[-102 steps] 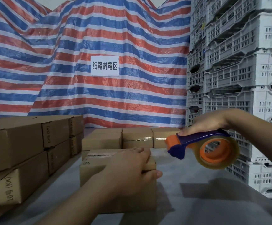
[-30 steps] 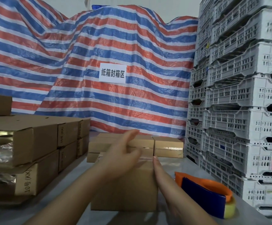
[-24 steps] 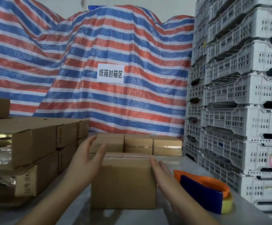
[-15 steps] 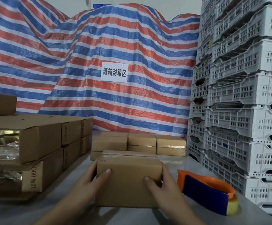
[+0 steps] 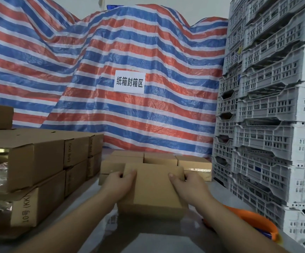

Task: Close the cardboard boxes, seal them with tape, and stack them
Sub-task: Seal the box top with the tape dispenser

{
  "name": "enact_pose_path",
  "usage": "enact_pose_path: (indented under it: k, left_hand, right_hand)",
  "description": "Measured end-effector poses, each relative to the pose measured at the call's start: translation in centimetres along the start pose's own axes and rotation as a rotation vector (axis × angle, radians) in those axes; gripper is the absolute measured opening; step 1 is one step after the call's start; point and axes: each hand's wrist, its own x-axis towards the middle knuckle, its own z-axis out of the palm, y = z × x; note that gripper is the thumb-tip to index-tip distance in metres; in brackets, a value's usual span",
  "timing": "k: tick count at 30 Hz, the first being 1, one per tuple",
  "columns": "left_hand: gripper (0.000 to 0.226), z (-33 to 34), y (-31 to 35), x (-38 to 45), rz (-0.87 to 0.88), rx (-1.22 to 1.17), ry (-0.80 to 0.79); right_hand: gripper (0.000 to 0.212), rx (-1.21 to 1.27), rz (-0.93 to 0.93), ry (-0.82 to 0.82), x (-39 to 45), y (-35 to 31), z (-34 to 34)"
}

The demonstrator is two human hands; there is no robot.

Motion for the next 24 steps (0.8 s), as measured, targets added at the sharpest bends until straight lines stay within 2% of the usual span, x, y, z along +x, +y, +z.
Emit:
enact_pose_path:
  k: [3,7,10,13,16,18,20,21,22,23,24]
  left_hand:
    - [0.034,1.0,0.4,1.5,-0.119,-0.030,-0.100]
    - [0.026,1.8,0.2,1.9,-0.246,-0.191,-0.162]
    - [0.022,2.5,-1.1,2.6,-0.212,-0.135,-0.193]
    - [0.022,3.0,-1.8,3.5,-0.156,-0.068,-0.128]
    - [0.030,3.5,-2.2,4.4,-0.029,0.118,-0.048]
    - [0.040,3.3,-2.5,4.3,0.117,0.246,-0.004]
    - [0.050,2.6,-3.0,3.8,0.315,0.318,-0.106]
    - [0.066,2.2,-3.1,3.5,0.413,0.430,-0.186]
    - [0.079,1.9,-3.0,3.4,0.492,0.600,-0.236]
    - [0.084,1.9,-2.9,3.6,0.559,0.773,-0.262]
    - [0.083,2.1,-2.6,4.0,0.606,0.898,-0.261]
  right_hand:
    - [0.049,-0.144,0.068,-0.017,2.5,0.3,0.2]
    - [0.036,-0.200,0.178,-0.142,4.6,0.7,-0.7]
    - [0.038,-0.212,0.228,-0.228,5.0,1.1,-1.8]
    - [0.045,-0.224,0.187,-0.312,4.5,1.0,-2.6]
    - [0.044,-0.300,0.019,-0.457,3.2,0.2,-3.3]
    - [0.020,-0.287,-0.055,-0.532,2.6,0.0,-3.7]
    - [0.020,-0.301,-0.103,-0.569,2.0,0.0,-4.2]
    - [0.030,-0.365,-0.128,-0.580,1.9,0.6,-4.2]
    - [0.051,-0.489,-0.173,-0.558,2.1,1.2,-4.1]
    - [0.068,-0.615,-0.205,-0.512,2.4,1.6,-4.0]
    - [0.074,-0.701,-0.218,-0.480,2.6,1.8,-4.0]
